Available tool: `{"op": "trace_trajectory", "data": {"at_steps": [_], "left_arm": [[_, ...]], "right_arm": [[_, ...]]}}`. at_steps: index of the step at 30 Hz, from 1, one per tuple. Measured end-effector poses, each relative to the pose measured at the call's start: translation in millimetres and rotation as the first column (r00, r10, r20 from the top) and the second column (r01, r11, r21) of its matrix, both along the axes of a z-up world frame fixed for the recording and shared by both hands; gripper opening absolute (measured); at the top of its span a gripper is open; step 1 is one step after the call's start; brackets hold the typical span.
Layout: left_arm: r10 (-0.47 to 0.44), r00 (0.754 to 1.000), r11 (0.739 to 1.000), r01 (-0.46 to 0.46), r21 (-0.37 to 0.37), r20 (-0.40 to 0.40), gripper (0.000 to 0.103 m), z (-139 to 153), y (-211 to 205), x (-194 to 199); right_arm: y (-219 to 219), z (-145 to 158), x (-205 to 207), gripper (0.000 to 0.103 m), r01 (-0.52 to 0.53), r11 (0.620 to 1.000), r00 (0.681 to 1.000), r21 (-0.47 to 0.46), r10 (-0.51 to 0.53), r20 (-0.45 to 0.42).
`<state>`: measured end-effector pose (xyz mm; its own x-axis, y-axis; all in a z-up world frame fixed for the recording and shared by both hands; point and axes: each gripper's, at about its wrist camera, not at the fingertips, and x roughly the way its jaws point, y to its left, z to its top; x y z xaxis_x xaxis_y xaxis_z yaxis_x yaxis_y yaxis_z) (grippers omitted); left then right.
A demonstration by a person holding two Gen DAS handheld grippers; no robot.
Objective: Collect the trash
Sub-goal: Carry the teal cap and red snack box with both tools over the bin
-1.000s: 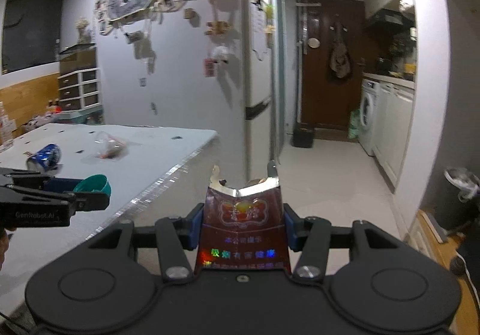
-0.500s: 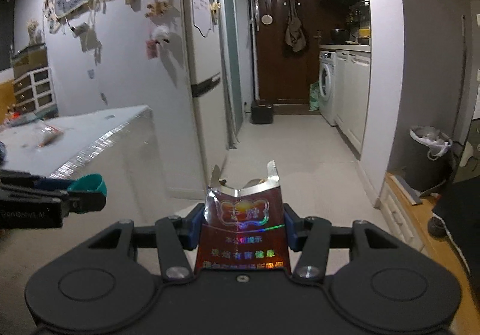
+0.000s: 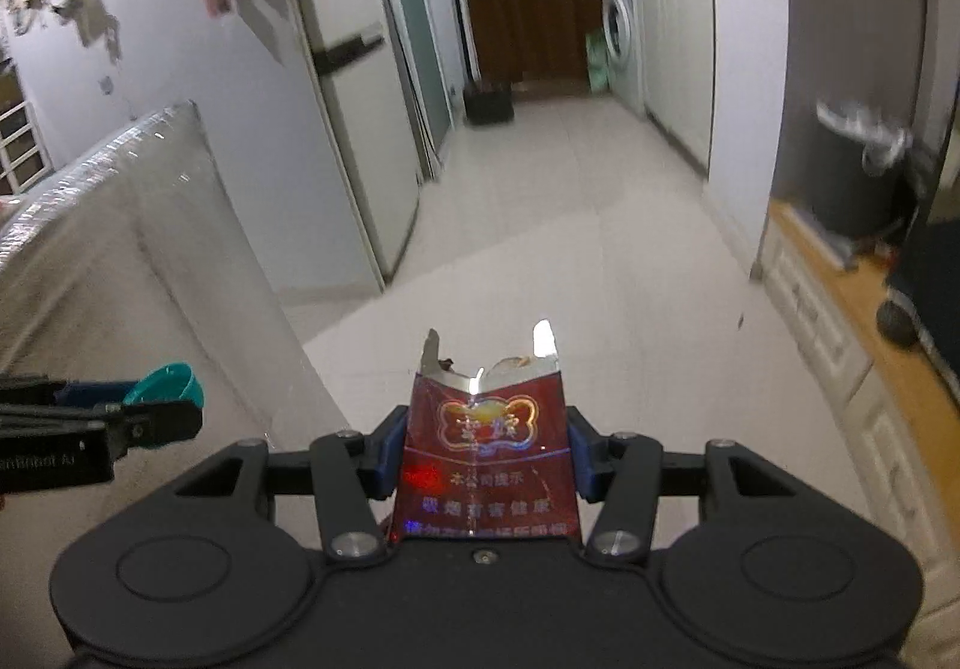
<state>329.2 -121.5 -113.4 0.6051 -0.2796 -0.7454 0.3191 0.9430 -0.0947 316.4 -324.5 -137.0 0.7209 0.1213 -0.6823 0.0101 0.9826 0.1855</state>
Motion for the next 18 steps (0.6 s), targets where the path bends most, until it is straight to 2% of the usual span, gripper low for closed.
{"op": "trace_trajectory", "data": {"at_steps": [8, 18], "left_arm": [[-0.007, 0.989, 1.000, 0.009, 0.008, -0.146, 0.050, -59, -11, 40], [0.007, 0.942, 1.000, -0.003, 0.011, -0.336, 0.050, -132, -8, 76]], "right_arm": [[5, -56, 34, 0.053, -0.038, 0.999, 0.988, 0.001, 0.037, -0.147], [9, -114, 66, 0.053, -0.059, 0.998, 0.952, 0.018, 0.061, -0.301]]}}
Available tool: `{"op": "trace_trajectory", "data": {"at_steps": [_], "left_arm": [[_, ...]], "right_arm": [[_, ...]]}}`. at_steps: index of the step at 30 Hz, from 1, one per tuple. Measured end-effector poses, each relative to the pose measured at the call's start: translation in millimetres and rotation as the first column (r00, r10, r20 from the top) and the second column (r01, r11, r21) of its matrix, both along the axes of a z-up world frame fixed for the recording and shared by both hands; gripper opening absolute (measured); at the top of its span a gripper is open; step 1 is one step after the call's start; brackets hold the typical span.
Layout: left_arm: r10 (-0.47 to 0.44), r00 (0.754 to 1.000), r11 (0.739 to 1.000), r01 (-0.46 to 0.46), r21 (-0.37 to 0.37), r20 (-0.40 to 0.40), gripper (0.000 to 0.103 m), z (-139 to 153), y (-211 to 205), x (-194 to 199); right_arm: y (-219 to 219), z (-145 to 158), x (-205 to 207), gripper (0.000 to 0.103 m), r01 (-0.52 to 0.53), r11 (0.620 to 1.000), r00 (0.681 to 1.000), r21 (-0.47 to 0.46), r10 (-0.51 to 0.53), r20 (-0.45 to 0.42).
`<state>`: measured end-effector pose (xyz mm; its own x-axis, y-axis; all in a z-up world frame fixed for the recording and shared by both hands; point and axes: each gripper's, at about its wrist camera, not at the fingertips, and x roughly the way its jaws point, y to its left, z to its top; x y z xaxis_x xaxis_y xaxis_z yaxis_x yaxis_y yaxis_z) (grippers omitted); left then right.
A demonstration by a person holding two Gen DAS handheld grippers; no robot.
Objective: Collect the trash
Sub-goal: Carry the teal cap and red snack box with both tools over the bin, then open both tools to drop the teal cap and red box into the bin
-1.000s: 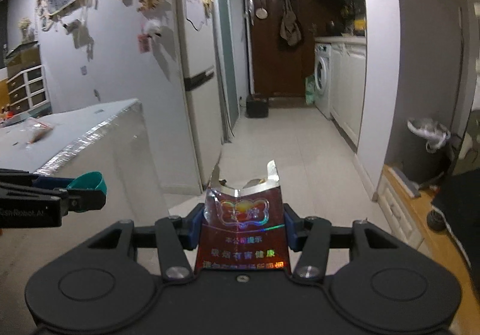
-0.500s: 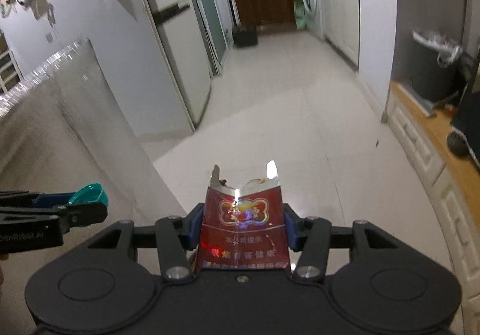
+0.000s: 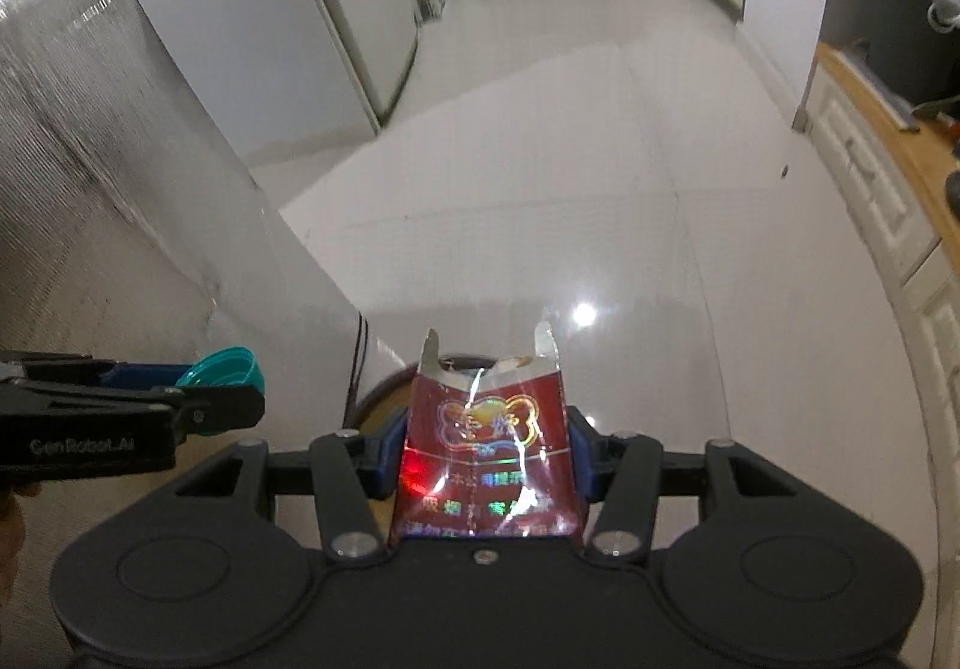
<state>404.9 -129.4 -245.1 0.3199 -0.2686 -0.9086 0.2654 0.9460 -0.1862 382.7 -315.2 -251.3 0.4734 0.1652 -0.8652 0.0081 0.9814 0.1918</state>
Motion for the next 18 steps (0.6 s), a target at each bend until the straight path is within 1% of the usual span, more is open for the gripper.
{"op": "trace_trajectory", "data": {"at_steps": [5, 9, 14, 18], "left_arm": [[0.009, 0.997, 1.000, -0.008, 0.007, -0.076, 0.050, -29, 1, 13], [-0.003, 0.991, 1.000, 0.005, 0.013, -0.130, 0.050, -47, -1, 18], [-0.023, 0.983, 0.999, 0.027, 0.019, -0.182, 0.050, -61, 0, 20], [-0.037, 0.976, 0.998, 0.046, 0.039, -0.214, 0.051, -72, 0, 22]], "right_arm": [[-2, -25, 9, 0.054, -0.002, 1.000, 0.997, 0.002, 0.003, -0.078], [-3, -40, 14, 0.053, 0.005, 1.000, 0.993, 0.003, -0.005, -0.122], [-4, -54, 23, 0.054, 0.018, 1.000, 0.988, 0.006, -0.017, -0.151], [-3, -61, 29, 0.054, 0.018, 1.000, 0.985, 0.012, -0.016, -0.170]]}}
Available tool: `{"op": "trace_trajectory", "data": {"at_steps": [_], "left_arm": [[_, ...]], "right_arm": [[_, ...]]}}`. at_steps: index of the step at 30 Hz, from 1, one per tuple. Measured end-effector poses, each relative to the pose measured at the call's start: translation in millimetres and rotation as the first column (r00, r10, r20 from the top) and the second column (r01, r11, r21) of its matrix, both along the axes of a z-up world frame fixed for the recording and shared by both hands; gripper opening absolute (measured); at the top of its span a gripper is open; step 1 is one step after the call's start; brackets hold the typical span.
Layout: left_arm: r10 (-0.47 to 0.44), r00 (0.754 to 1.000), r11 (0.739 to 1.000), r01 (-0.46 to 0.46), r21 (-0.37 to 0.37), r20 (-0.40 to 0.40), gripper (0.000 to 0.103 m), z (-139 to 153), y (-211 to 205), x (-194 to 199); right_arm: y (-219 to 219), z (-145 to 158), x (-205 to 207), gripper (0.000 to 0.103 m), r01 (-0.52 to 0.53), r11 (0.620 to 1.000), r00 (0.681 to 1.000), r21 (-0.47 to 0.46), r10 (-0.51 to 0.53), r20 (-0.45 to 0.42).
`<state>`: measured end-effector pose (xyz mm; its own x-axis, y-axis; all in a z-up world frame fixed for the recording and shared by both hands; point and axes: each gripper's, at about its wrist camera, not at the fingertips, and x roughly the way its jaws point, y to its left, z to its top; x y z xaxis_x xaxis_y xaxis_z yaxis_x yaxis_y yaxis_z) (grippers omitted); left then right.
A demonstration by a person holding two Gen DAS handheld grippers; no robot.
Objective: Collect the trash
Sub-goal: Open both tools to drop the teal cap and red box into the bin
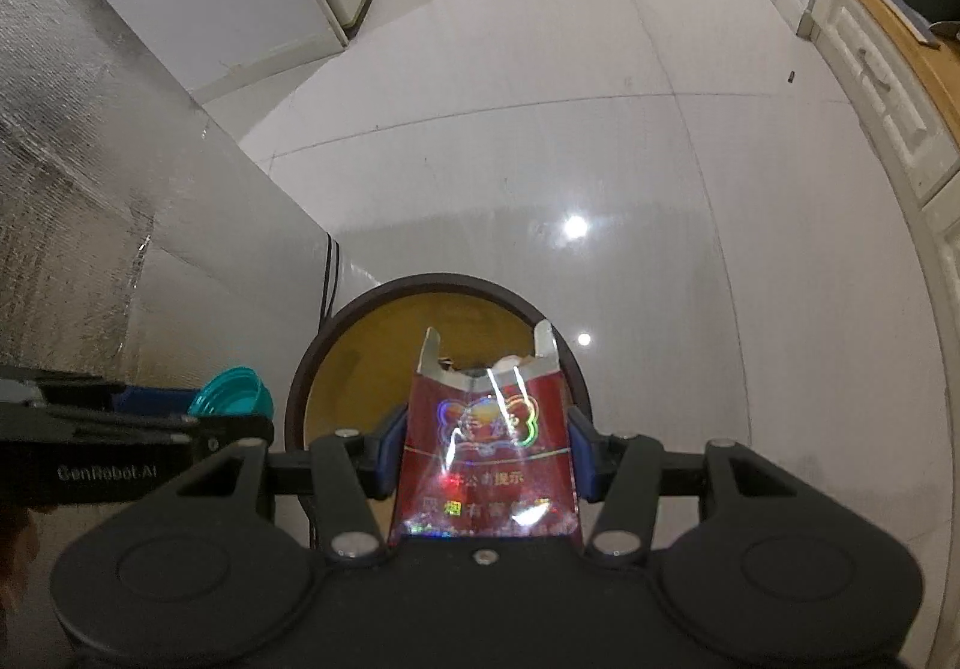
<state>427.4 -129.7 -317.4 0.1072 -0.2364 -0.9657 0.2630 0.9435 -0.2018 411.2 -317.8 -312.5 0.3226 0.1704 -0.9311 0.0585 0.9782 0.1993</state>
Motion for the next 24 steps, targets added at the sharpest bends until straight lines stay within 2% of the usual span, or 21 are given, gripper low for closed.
{"op": "trace_trajectory", "data": {"at_steps": [7, 13, 14, 16, 18, 21, 24], "left_arm": [[0.019, 0.999, 0.998, -0.017, 0.065, -0.026, 0.051, -11, 12, 3], [0.020, 0.999, 0.995, -0.018, 0.097, -0.026, 0.051, -11, 17, 3], [0.022, 0.999, 0.995, -0.019, 0.100, -0.025, 0.051, -11, 18, 3], [0.027, 0.999, 0.994, -0.024, 0.110, -0.023, 0.051, -11, 20, 3], [0.034, 0.999, 0.992, -0.031, 0.122, -0.025, 0.052, -10, 21, 2], [0.040, 0.999, 0.989, -0.036, 0.145, -0.025, 0.059, -8, 23, 0], [0.045, 0.999, 0.987, -0.042, 0.153, -0.022, 0.060, -5, 27, -1]], "right_arm": [[8, -10, 8, 0.054, -0.021, 1.000, 1.000, 0.002, 0.021, -0.014], [13, -7, 11, 0.054, -0.043, 0.998, 0.999, 0.035, 0.042, 0.028], [14, -6, 11, 0.056, -0.051, 0.998, 0.998, 0.042, 0.049, 0.038], [17, -5, 10, 0.070, -0.069, 0.996, 0.996, 0.048, 0.066, 0.054], [20, -4, 8, 0.079, -0.084, 0.996, 0.995, 0.025, 0.082, 0.063], [22, -2, 8, 0.084, -0.093, 0.996, 0.994, 0.005, 0.092, 0.057], [20, -3, 7, 0.088, -0.086, 0.996, 0.996, -0.005, 0.087, 0.032]]}}
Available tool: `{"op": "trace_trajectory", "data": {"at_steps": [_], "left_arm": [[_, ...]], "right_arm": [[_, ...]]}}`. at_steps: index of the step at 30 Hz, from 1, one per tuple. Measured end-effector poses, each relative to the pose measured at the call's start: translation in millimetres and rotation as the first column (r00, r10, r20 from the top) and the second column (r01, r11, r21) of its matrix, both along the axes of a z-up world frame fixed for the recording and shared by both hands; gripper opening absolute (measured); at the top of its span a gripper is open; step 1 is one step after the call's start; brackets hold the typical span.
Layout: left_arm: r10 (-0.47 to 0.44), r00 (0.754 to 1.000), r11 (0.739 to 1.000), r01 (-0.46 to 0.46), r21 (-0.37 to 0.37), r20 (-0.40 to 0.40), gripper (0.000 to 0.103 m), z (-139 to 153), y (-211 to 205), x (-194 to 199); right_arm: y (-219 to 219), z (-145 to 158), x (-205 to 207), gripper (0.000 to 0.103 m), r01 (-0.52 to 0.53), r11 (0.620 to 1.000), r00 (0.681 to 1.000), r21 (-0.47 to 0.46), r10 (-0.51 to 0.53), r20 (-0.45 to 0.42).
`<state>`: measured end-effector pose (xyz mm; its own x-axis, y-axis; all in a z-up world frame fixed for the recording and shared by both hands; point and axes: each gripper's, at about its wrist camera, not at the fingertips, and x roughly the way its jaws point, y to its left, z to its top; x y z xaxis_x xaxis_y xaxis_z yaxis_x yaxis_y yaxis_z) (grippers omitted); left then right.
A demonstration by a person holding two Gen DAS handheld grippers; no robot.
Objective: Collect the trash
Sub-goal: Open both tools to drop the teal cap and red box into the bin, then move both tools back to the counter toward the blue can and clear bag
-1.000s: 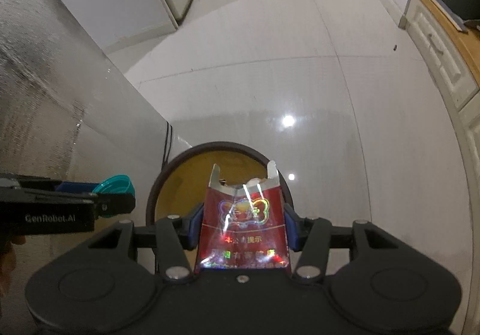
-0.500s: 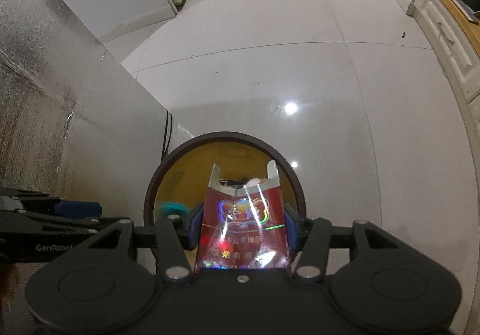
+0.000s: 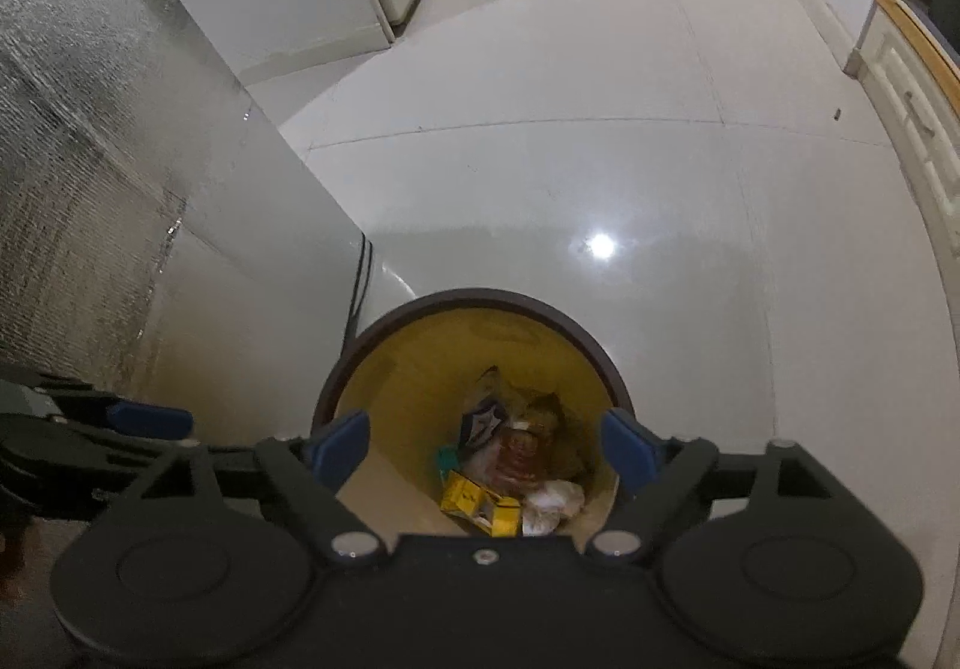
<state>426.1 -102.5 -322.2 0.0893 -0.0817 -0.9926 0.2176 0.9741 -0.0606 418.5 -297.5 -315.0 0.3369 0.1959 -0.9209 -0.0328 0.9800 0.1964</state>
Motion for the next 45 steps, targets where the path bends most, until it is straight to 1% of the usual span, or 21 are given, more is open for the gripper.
{"op": "trace_trajectory", "data": {"at_steps": [3, 5, 7, 8, 10, 14, 19, 29, 35, 40, 45], "left_arm": [[0.006, 1.000, 1.000, -0.006, 0.013, 0.001, 0.067, 3, 1, -1], [0.010, 1.000, 1.000, -0.010, 0.020, 0.002, 0.069, 5, 3, -3], [0.017, 1.000, 0.999, -0.018, 0.027, 0.005, 0.075, 9, 5, -5], [0.019, 1.000, 0.999, -0.019, 0.031, 0.009, 0.077, 10, 6, -5], [0.019, 1.000, 0.999, -0.020, 0.039, 0.019, 0.084, 15, 7, -7], [0.019, 0.999, 0.999, -0.021, 0.042, 0.047, 0.091, 27, 8, -11], [0.003, 0.998, 0.999, -0.006, 0.049, 0.069, 0.103, 39, 8, -19], [-0.012, 0.996, 1.000, 0.010, 0.029, 0.086, 0.103, 67, 8, -36], [-0.008, 0.993, 1.000, 0.006, 0.022, 0.121, 0.103, 88, 13, -48], [-0.003, 0.988, 1.000, 0.001, 0.012, 0.153, 0.103, 109, 16, -58], [0.000, 0.979, 1.000, 0.001, -0.007, 0.203, 0.103, 135, 17, -69]], "right_arm": [[-1, -1, -3, 0.093, -0.005, 1.000, 0.999, -0.023, 0.004, -0.036], [-1, 0, -6, 0.095, -0.010, 0.999, 0.999, -0.036, 0.008, -0.052], [-2, 3, -8, 0.099, -0.008, 0.999, 0.998, -0.042, 0.005, -0.057], [-3, 5, -10, 0.100, -0.003, 0.999, 0.998, -0.042, 0.001, -0.057], [-5, 9, -12, 0.102, 0.010, 0.999, 0.998, -0.044, -0.013, -0.058], [-10, 15, -19, 0.103, 0.026, 0.999, 0.998, -0.042, -0.028, -0.062], [-14, 24, -27, 0.103, 0.033, 0.998, 0.997, -0.060, -0.037, -0.069], [-21, 50, -46, 0.103, 0.045, 0.997, 0.996, -0.061, -0.049, -0.075], [-24, 67, -58, 0.103, 0.054, 0.997, 0.996, -0.062, -0.058, -0.063], [-28, 85, -68, 0.103, 0.069, 0.996, 0.997, -0.057, -0.071, -0.034], [-31, 105, -79, 0.103, 0.102, 0.994, 0.995, -0.040, -0.102, 0.008]]}}
